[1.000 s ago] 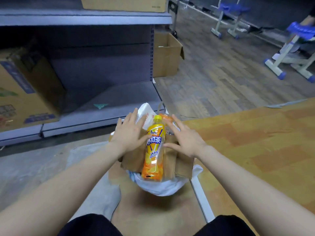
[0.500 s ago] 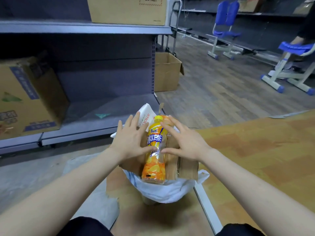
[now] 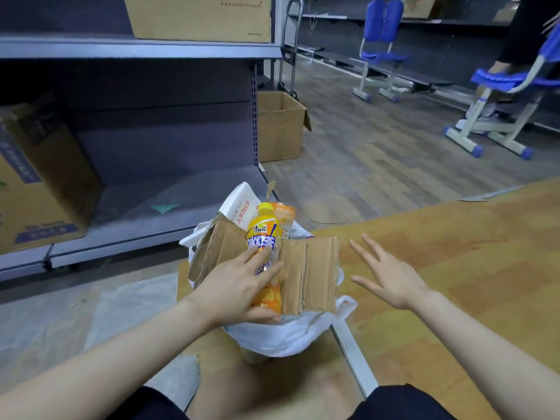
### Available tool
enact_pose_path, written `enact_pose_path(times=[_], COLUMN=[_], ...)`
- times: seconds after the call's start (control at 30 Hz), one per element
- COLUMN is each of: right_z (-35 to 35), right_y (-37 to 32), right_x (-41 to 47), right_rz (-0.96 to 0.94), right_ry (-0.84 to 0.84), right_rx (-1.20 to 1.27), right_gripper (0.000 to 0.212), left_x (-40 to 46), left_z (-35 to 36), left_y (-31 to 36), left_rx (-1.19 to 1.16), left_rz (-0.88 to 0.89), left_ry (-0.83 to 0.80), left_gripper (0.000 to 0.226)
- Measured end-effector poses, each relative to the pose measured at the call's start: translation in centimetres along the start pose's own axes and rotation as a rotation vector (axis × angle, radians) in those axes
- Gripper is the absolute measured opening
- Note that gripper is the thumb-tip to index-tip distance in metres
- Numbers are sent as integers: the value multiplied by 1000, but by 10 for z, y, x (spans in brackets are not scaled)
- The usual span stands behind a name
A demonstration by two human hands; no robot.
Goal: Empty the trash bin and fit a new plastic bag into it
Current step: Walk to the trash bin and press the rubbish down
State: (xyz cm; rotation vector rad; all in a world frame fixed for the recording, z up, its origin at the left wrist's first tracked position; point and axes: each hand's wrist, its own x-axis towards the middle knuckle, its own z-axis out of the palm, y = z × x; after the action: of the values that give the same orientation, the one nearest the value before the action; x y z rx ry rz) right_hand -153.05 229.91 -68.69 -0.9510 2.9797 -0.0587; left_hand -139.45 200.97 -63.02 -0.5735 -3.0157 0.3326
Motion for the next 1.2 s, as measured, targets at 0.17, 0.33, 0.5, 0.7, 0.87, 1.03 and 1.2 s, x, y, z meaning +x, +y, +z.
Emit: enact_pose_path(times=[0.17,0.33,0.5,0.7,0.87,1.03,1.2], right_z=[15,11,-7,-27,-19,-9,-4], right_y=[-18,-45,-72,-91,-101,-109,-108], right_x=[3,10,20,34,47,62,65], right_rz=[-97,-201,-316,-477,-466,-430,-401], right_ry=[39,153,318,328,224,107,98], right_rx=[110,188,292,83,102,36,14], right_gripper=[84,94,101,92,88,86,84], left_x=[6,1,9,7,7,-7,-31], left_z=[8,27,36,29,28,13,1], left_y=[-2,-9,-10,-5,-9,-20,-57], left_rx=[-11,-56,3,49,219,167,-15], left_rz=[-29,-35,-72,-32,115,124,-86], left_ry=[30,-47,-212,-71,85,175,402], left_gripper=[96,97,96,101,92,64,66])
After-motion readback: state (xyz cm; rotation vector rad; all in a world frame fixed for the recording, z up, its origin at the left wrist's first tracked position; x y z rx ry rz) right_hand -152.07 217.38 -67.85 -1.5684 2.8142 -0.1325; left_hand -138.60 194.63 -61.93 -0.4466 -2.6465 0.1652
